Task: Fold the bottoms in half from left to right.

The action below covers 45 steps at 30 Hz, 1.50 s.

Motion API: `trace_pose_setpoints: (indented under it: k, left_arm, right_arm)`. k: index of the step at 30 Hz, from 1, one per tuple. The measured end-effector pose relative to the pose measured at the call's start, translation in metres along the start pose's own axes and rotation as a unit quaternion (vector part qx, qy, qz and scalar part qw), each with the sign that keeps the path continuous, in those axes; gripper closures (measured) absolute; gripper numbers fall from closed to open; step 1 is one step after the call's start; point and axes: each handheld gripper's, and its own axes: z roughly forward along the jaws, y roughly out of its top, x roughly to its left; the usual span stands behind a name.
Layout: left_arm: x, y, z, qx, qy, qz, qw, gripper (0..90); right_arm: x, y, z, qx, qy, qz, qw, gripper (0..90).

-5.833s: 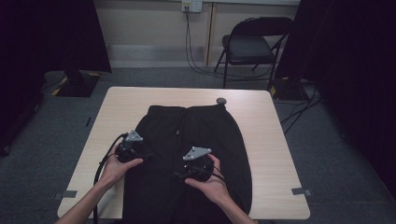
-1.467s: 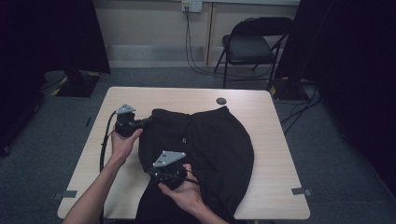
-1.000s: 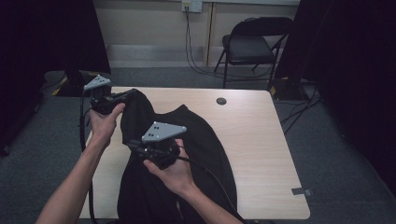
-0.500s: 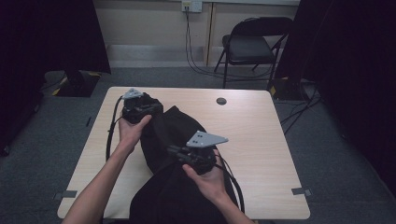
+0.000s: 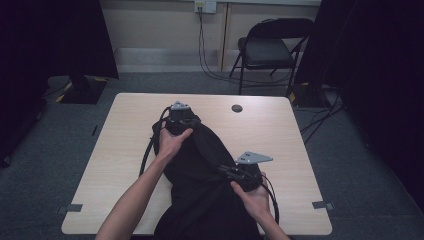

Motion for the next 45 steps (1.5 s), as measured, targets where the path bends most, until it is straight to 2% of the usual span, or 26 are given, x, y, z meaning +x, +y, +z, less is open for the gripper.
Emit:
trace_pose_setpoints:
  k: [1,2,4,7,10,13,14,15,17,18,19,22,24,27,29,30,32,33,35,36,37,38,41,42,44,45]
  left_arm:
    - [-0.001,0.001,0.0,-0.006,-0.001,0.002,1.0,74.2]
    - [-0.001,0.002,-0.002,-0.011,0.008,0.003,0.9999,67.3]
    - [-0.001,0.005,-0.008,-0.022,0.009,-0.004,0.9997,53.9]
    - [0.001,0.006,-0.022,-0.026,0.017,0.007,0.9995,48.2]
    - [0.003,-0.005,-0.037,-0.018,0.026,0.014,0.9994,48.7]
    - [0.005,-0.029,-0.052,0.004,0.024,0.026,0.9994,50.5]
    - [0.005,-0.036,-0.056,0.006,0.025,0.025,0.9994,50.8]
    - [0.006,-0.045,-0.062,0.017,0.028,0.027,0.9991,51.2]
    - [0.006,-0.059,-0.072,0.02,0.026,0.025,0.9991,51.7]
    - [0.006,-0.066,-0.076,0.028,0.026,0.029,0.9989,52.3]
    - [0.006,-0.074,-0.083,0.033,0.027,0.034,0.9985,52.2]
    - [0.003,-0.088,-0.094,0.039,0.018,0.037,0.9984,52.3]
    - [0.0,-0.095,-0.098,0.047,0.011,0.032,0.9983,53.0]
    - [-0.01,-0.103,-0.101,0.061,-0.009,0.05,0.9969,57.7]
    - [-0.02,-0.11,-0.1,0.069,-0.038,0.054,0.9954,61.5]
    - [-0.024,-0.113,-0.098,0.073,-0.043,0.057,0.9948,62.4]
    - [-0.032,-0.12,-0.09,0.097,-0.053,0.068,0.9915,62.1]
    - [-0.035,-0.124,-0.084,0.11,-0.049,0.077,0.9897,60.7]
    - [-0.036,-0.131,-0.076,0.127,-0.035,0.082,0.9879,58.0]
    - [-0.037,-0.133,-0.074,0.131,-0.027,0.086,0.9872,57.2]
    - [-0.038,-0.134,-0.074,0.126,-0.01,0.104,0.9865,58.7]
    - [-0.039,-0.134,-0.073,0.127,-0.003,0.108,0.9861,60.6]
    - [-0.032,-0.131,-0.069,0.125,0.009,0.11,0.986,60.3]
    - [-0.03,-0.129,-0.068,0.125,0.013,0.115,0.9854,60.4]
    - [-0.021,-0.123,-0.063,0.127,0.031,0.11,0.9853,60.5]
    - [-0.013,-0.121,-0.06,0.12,0.039,0.101,0.9868,60.5]
  right_arm:
    - [-0.004,-0.004,0.001,0.005,-0.001,0.005,1.0,86.4]
    - [-0.007,-0.007,0.001,0.011,-0.003,0.006,0.9999,86.4]
    - [-0.013,-0.013,0.004,0.021,-0.008,0.01,0.9997,86.3]
    - [-0.021,-0.018,0.007,0.036,-0.019,0.019,0.999,85.7]
    - [-0.025,-0.02,0.004,0.034,-0.035,0.025,0.9985,81.8]
    - [-0.029,-0.019,-0.005,0.032,-0.052,0.019,0.998,84.2]
    - [-0.03,-0.02,-0.009,0.042,-0.07,0.011,0.9966,84.3]
    - [-0.031,-0.021,-0.011,0.048,-0.078,0.01,0.9957,85.1]
    - [-0.033,-0.025,-0.016,0.056,-0.092,0.003,0.9942,85.0]
    - [-0.034,-0.026,-0.019,0.061,-0.113,-0.001,0.9917,84.4]
    - [-0.036,-0.027,-0.021,0.061,-0.12,0.007,0.991,83.7]
    - [-0.044,-0.031,-0.028,0.053,-0.129,0.034,0.9896,73.8]
    - [-0.044,-0.031,-0.031,0.041,-0.124,0.031,0.9909,75.2]
    - [-0.033,-0.027,-0.028,0.03,-0.089,0.013,0.9955,73.6]
    - [-0.019,-0.024,-0.016,0.035,-0.061,-0.007,0.9975,72.5]
    - [-0.012,-0.024,-0.009,0.038,-0.045,-0.011,0.9982,72.5]
    - [0.0,-0.023,0.004,0.047,-0.019,-0.027,0.9983,72.5]
    - [0.007,-0.024,0.012,0.058,-0.008,-0.038,0.9976,72.5]
    - [0.019,-0.025,0.027,0.079,0.012,-0.054,0.9954,72.5]
    - [0.023,-0.027,0.036,0.09,0.019,-0.064,0.9937,72.5]
    - [0.025,-0.028,0.041,0.099,0.023,-0.067,0.9926,72.1]
    - [0.026,-0.03,0.047,0.105,0.026,-0.07,0.9917,71.6]
    - [0.028,-0.033,0.062,0.125,0.033,-0.075,0.9887,67.8]
    - [0.029,-0.034,0.067,0.122,0.033,-0.077,0.989,65.4]
    - [0.032,-0.031,0.074,0.121,0.035,-0.083,0.9886,60.4]
    - [0.032,-0.029,0.077,0.119,0.034,-0.082,0.9889,58.6]
